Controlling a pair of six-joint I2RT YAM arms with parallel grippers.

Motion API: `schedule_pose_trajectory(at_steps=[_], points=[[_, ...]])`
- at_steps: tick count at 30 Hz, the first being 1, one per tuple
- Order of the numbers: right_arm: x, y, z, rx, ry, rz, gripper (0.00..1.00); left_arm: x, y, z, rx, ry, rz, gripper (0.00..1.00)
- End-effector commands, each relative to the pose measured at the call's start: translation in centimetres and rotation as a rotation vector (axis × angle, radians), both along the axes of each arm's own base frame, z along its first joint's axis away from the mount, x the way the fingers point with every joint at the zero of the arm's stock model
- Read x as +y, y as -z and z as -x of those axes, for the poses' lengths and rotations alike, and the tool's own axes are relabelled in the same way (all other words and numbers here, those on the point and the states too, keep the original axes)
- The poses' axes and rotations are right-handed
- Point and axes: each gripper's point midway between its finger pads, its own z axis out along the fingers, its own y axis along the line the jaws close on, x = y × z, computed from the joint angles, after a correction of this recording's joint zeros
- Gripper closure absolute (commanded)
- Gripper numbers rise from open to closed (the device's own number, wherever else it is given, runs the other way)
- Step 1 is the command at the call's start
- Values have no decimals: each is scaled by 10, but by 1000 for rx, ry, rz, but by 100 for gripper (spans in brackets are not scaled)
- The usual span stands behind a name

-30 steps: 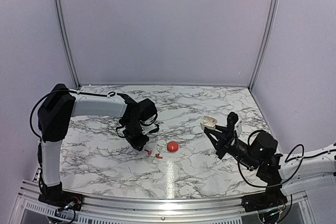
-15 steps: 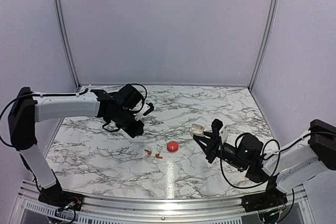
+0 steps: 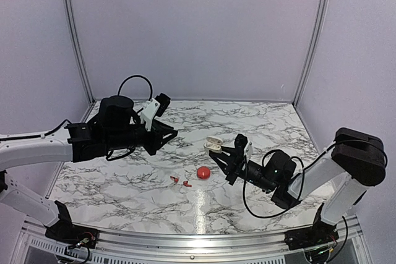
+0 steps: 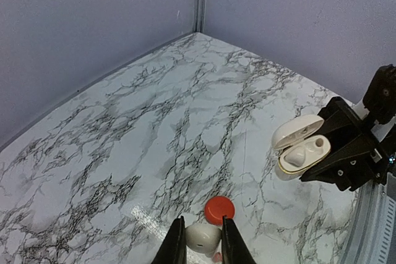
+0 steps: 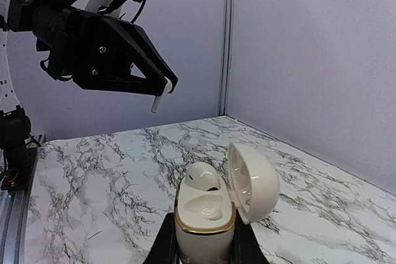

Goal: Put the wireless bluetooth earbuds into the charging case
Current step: Insert the right earbud into the right side groove of the charging case.

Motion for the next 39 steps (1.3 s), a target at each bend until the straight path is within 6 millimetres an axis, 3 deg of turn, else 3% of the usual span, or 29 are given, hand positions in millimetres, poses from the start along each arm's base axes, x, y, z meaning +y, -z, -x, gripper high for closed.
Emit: schedule_pose_trajectory(at_steps=[1,7,13,26,39], points=[[10,-28,-1,-57,-22,-73,100,-19,-51,11,-125,22,140,87],[20,-38,0,-65,-7,-73,100,-42,-75,30,-178,73,213,88],[27,-45,4,-68,6,-91,100,-59,-84,41,-216,98,238,88],[30,-57,10,-54,29,-132,100,-91,-82,53,-218,155,243,89],[26,-73,11,-45,36,-184,100,-102,-75,54,-212,159,232,90]])
